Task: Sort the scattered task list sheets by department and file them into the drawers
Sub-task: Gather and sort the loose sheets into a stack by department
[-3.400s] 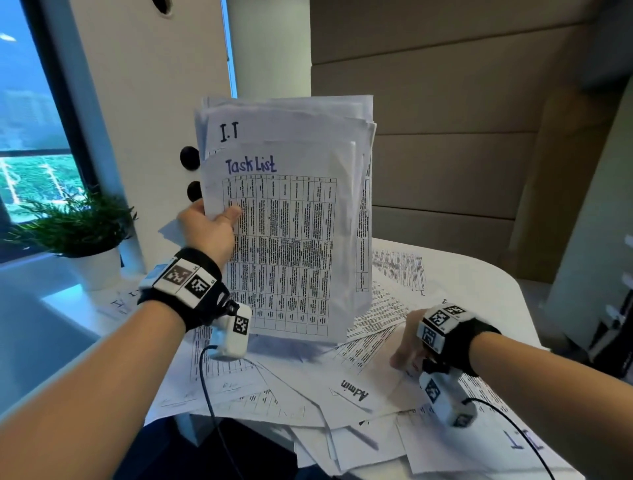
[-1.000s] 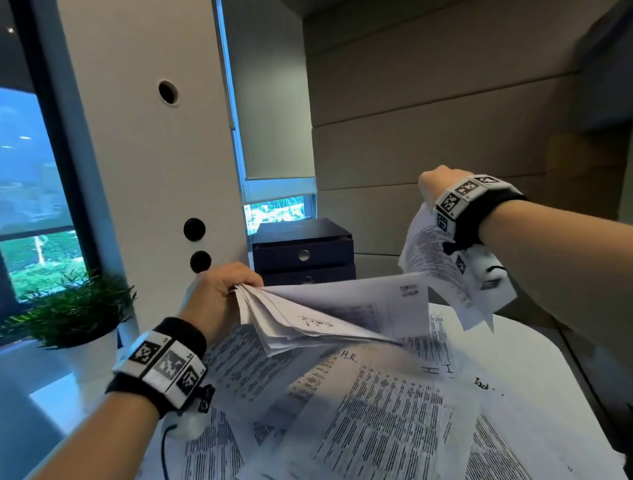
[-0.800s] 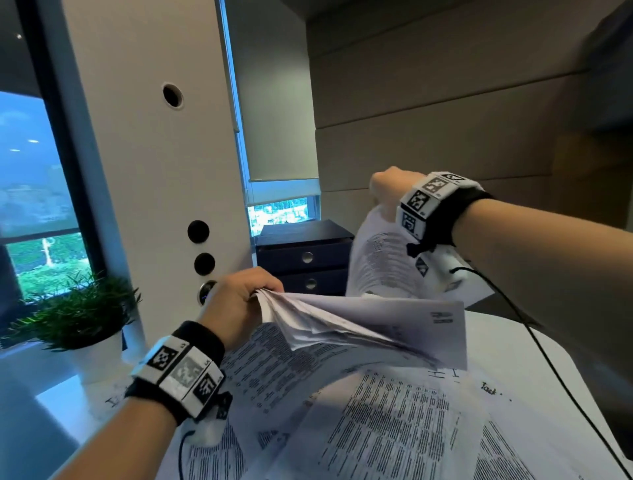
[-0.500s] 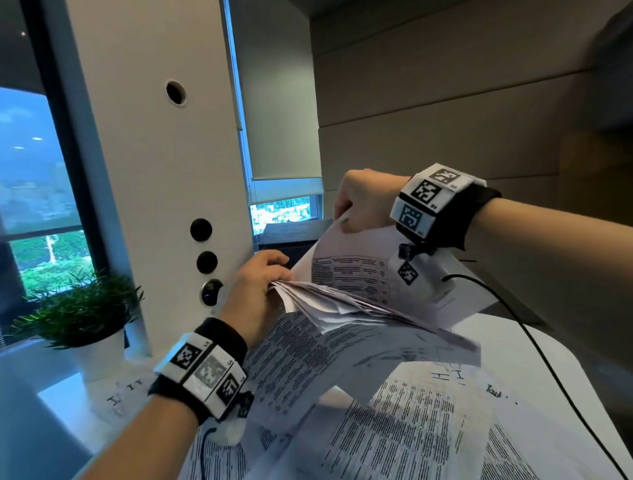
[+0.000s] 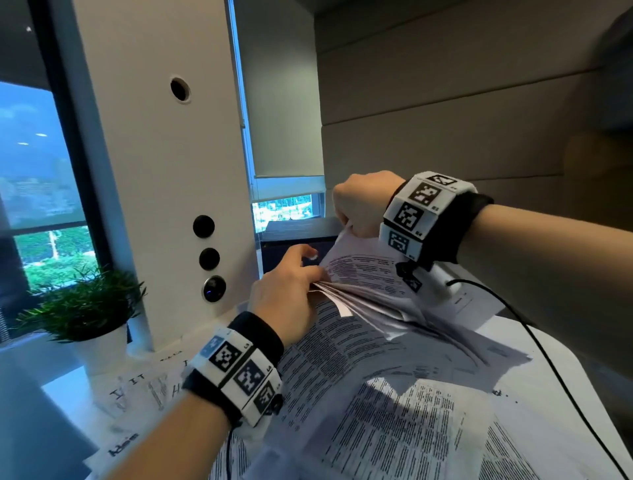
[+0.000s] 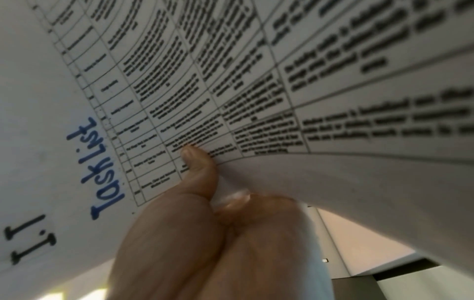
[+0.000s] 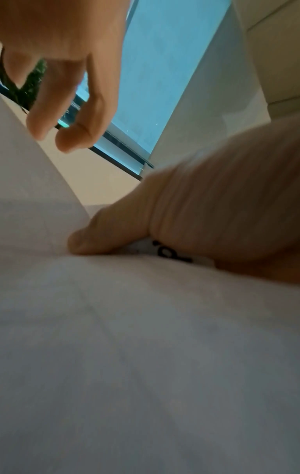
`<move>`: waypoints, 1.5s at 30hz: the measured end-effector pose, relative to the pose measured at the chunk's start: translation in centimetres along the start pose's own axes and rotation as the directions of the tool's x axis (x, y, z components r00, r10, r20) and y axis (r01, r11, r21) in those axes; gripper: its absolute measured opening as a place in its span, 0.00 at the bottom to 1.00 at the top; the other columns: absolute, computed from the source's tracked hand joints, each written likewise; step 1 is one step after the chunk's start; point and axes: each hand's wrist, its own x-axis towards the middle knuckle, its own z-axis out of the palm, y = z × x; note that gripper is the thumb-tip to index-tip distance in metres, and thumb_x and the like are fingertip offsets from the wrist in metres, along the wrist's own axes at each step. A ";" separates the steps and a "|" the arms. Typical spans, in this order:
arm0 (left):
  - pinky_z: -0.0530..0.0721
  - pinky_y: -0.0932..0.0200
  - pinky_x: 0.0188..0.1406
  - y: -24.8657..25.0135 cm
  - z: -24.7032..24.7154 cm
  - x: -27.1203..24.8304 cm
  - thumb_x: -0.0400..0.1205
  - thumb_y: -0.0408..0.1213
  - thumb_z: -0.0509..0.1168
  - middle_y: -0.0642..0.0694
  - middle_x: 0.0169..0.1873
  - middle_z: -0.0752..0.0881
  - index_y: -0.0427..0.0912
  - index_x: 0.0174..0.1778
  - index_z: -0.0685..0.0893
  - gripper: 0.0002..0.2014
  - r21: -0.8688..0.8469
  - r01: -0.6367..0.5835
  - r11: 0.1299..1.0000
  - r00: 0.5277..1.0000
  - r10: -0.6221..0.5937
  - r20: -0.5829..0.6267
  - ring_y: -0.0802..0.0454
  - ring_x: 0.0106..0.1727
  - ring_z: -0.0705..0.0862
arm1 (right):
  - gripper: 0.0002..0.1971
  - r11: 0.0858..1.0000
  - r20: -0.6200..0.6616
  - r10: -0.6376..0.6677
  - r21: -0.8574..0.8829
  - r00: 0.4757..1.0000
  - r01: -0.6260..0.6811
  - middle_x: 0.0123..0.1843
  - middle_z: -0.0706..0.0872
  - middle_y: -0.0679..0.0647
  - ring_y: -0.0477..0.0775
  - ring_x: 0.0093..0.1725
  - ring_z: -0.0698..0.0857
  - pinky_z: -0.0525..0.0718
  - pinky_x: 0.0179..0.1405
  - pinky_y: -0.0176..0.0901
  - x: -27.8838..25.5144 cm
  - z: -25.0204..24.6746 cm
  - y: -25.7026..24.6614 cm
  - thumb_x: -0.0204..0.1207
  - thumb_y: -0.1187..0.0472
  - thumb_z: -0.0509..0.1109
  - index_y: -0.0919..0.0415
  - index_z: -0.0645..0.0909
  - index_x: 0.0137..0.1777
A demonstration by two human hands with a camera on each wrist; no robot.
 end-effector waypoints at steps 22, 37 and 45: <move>0.81 0.54 0.38 -5.2 -0.9 0.9 0.69 0.37 0.70 0.46 0.29 0.84 0.52 0.33 0.85 0.04 -0.250 0.185 0.950 0.949 -0.239 -0.208 0.55 0.36 0.80 | 0.19 0.697 0.122 0.091 0.701 0.988 -0.151 0.43 0.86 0.53 0.51 0.42 0.83 0.82 0.46 0.46 -3.8 3.5 6.3 0.79 0.41 0.65 0.57 0.86 0.52; 0.77 0.60 0.52 -7.6 0.2 -0.2 0.75 0.32 0.73 0.48 0.47 0.86 0.38 0.56 0.86 0.13 -0.622 0.456 0.637 0.595 -0.738 -0.319 0.49 0.47 0.84 | 0.73 0.844 0.816 0.223 0.112 0.534 -0.524 0.79 0.71 0.51 0.57 0.72 0.75 0.74 0.70 0.58 -11.2 28.1 4.4 0.31 0.13 0.65 0.51 0.60 0.79; 0.75 0.62 0.56 -8.5 1.5 -0.9 0.77 0.31 0.72 0.46 0.49 0.85 0.35 0.59 0.85 0.14 -0.666 0.465 0.583 0.610 -0.756 -0.237 0.50 0.50 0.84 | 0.43 0.826 0.755 0.313 0.083 0.576 -0.558 0.49 0.86 0.48 0.53 0.47 0.86 0.86 0.52 0.51 -11.4 30.1 5.6 0.34 0.23 0.73 0.50 0.75 0.47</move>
